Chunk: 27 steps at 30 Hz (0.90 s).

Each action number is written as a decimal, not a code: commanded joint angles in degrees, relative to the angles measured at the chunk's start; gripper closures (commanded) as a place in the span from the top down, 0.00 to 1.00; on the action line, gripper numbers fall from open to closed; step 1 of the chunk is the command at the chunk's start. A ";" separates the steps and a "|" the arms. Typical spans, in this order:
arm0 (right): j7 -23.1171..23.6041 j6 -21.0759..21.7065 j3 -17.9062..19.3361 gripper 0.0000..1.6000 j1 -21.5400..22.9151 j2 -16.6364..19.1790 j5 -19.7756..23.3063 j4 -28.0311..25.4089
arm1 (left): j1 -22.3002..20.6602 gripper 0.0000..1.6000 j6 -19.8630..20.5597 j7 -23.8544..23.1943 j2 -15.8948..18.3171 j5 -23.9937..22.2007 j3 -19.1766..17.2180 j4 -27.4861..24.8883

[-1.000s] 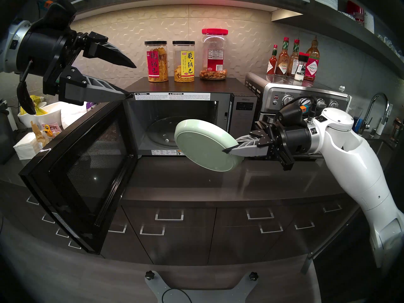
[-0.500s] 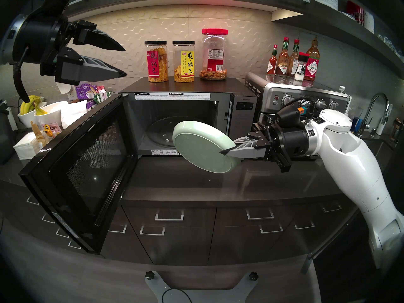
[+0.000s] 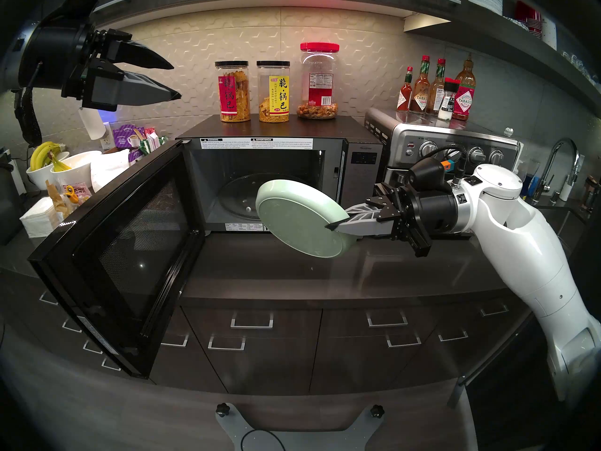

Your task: Open the microwave, put the plate inside, and close the door

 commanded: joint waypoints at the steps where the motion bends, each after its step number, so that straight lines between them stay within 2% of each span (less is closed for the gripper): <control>1: 0.02 -0.08 0.54 0.00 0.18 -0.10 0.53 -0.28 | 0.97 1.00 1.68 -2.13 -0.10 -1.05 -1.81 -0.20; 12: -0.42 -0.10 0.66 0.00 -0.01 -0.26 0.64 -0.12 | 2.34 1.00 4.11 0.42 -1.03 -2.96 -4.21 -1.70; 27: -0.80 -0.17 0.98 0.00 -0.28 -0.37 0.83 -0.18 | 5.15 1.00 4.11 2.21 -4.04 -4.85 -8.70 -4.20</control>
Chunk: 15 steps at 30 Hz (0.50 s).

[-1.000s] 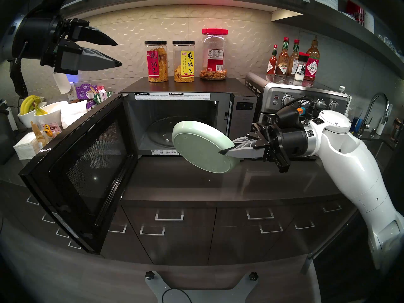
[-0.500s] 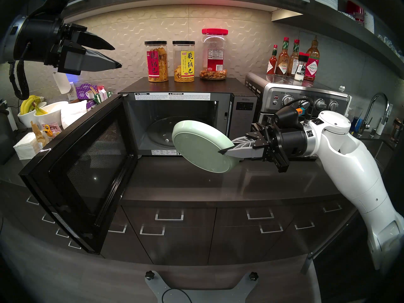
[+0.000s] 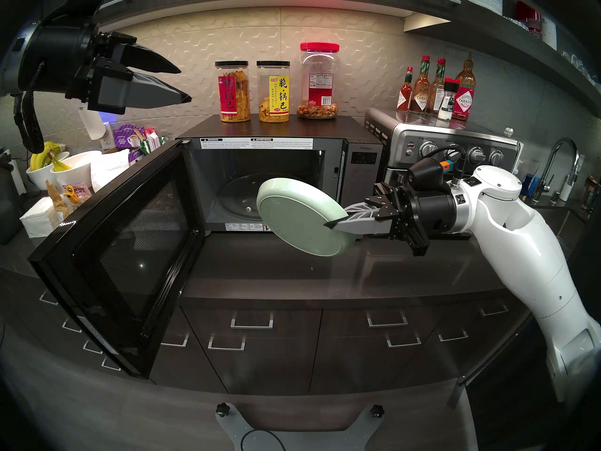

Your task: Open the microwave, put the plate inside, and close the door

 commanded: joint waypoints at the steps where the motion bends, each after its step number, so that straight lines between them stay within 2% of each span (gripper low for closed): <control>1: 0.10 -0.07 0.72 0.00 0.16 -0.06 0.74 -0.20 | 1.08 1.00 -0.11 -2.36 -1.81 -0.67 -3.15 -0.27; 15: -0.10 -0.14 0.84 0.00 -0.41 -0.12 0.82 -0.34 | 4.87 1.00 -0.11 -2.13 -6.17 -1.01 -9.10 -1.23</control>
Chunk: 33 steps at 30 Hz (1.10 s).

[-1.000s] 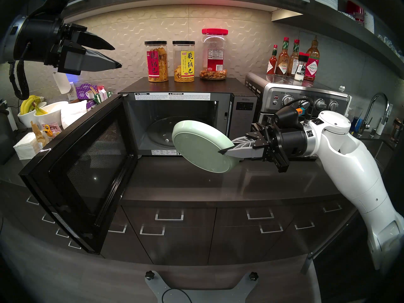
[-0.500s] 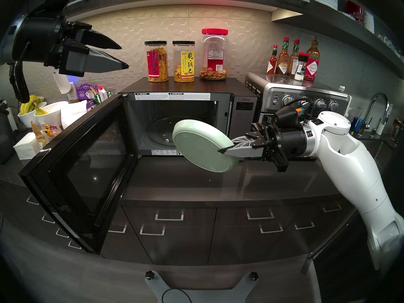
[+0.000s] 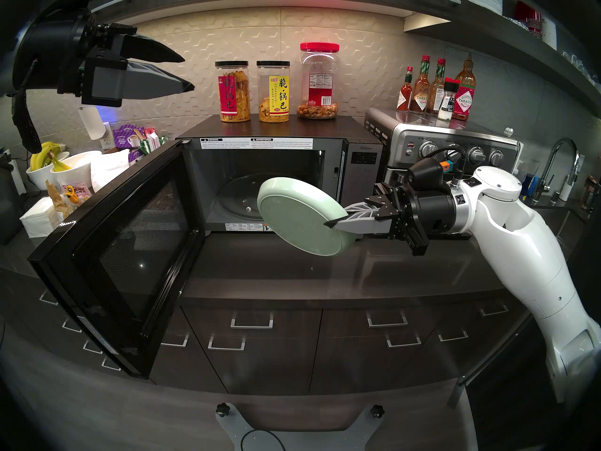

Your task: Open the microwave, put the plate inside, and close the door

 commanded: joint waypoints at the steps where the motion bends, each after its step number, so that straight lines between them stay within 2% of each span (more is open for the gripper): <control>1: 0.21 -0.10 0.66 0.00 -0.06 0.02 0.77 -0.34 | 2.11 1.00 -0.11 -2.20 -3.08 0.02 -4.15 0.01; 16: 0.27 -0.01 1.08 0.00 -0.16 -0.30 1.03 -1.09 | 8.26 1.00 -0.11 -2.44 -10.10 0.65 -13.47 -1.56; 25: 0.29 0.12 1.07 0.00 -0.42 -0.32 1.00 -1.82 | 13.52 1.00 -0.11 -3.08 -15.97 2.28 -21.14 -3.50; 33: 0.23 -0.04 0.96 0.00 -1.33 -0.19 0.87 -1.15 | 20.06 1.00 -0.11 -2.99 -22.26 3.78 -28.92 -4.15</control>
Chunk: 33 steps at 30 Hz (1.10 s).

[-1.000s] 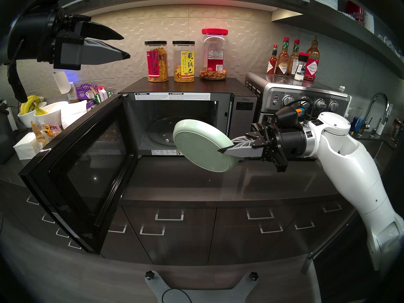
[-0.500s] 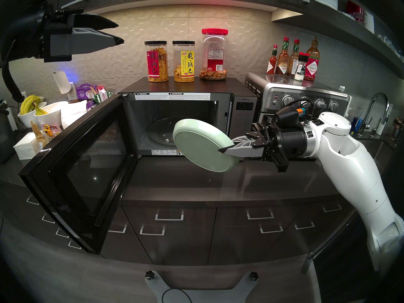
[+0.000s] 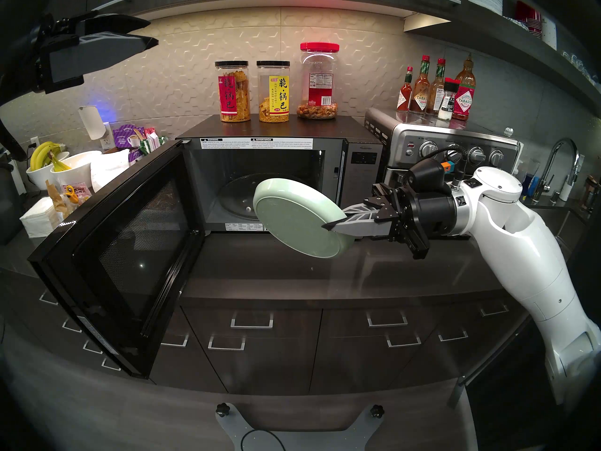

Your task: Open the microwave, put the plate inside, and close the door

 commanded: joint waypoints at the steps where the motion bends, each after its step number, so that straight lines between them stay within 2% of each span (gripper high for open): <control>1: 0.04 -0.03 0.51 0.00 -0.56 0.11 0.68 0.17 | 6.85 1.00 -0.11 -2.99 -6.85 0.88 -7.05 -0.34; 8: 0.07 -0.14 1.14 0.00 -0.95 0.14 0.98 0.09 | 11.93 1.00 -0.11 -3.62 -11.88 2.44 -13.16 -0.58; 10: 0.07 -0.15 1.21 0.00 -1.02 0.13 1.00 0.08 | 12.53 1.00 -0.11 -3.82 -12.48 2.66 -13.87 -0.72; 12: 0.05 -0.17 1.45 0.00 -1.28 0.07 1.15 0.03 | 15.11 1.00 -0.11 -4.40 -15.07 3.43 -16.75 -1.68; 13: 0.05 -0.17 1.45 0.00 -1.28 0.07 1.15 0.03 | 15.11 1.00 -0.11 -4.40 -15.07 3.43 -16.75 -1.68; 15: 0.04 -0.19 1.64 0.00 -1.55 0.02 1.29 -0.06 | 16.83 1.00 -0.11 -4.94 -16.83 4.19 -19.31 -2.39; 16: 0.04 -0.19 1.64 0.00 -1.55 0.02 1.29 -0.06 | 16.83 1.00 -0.11 -4.94 -16.83 4.19 -19.31 -2.39; 21: -0.01 -0.24 1.91 0.00 -2.11 -0.07 1.51 -0.15 | 20.83 1.00 -0.11 -6.09 -20.94 5.69 -24.25 -4.23; 22: -0.02 -0.26 1.95 0.00 -2.22 -0.08 1.53 -0.14 | 20.67 1.00 -0.11 -5.53 -20.80 5.82 -24.44 -4.22; 25: -0.03 -0.37 2.19 0.00 -2.71 0.01 1.63 -0.08 | 23.48 1.00 -0.11 -6.18 -23.72 6.98 -27.47 -5.70; 27: -0.03 -0.49 2.33 0.00 -3.04 0.05 1.65 0.02 | 24.57 1.00 -0.11 -5.85 -24.86 7.36 -29.06 -6.40; 33: -0.07 -0.66 3.15 0.00 -3.91 0.21 2.02 -0.25 | 28.63 1.00 -0.11 -5.84 -25.45 7.34 -33.22 -7.29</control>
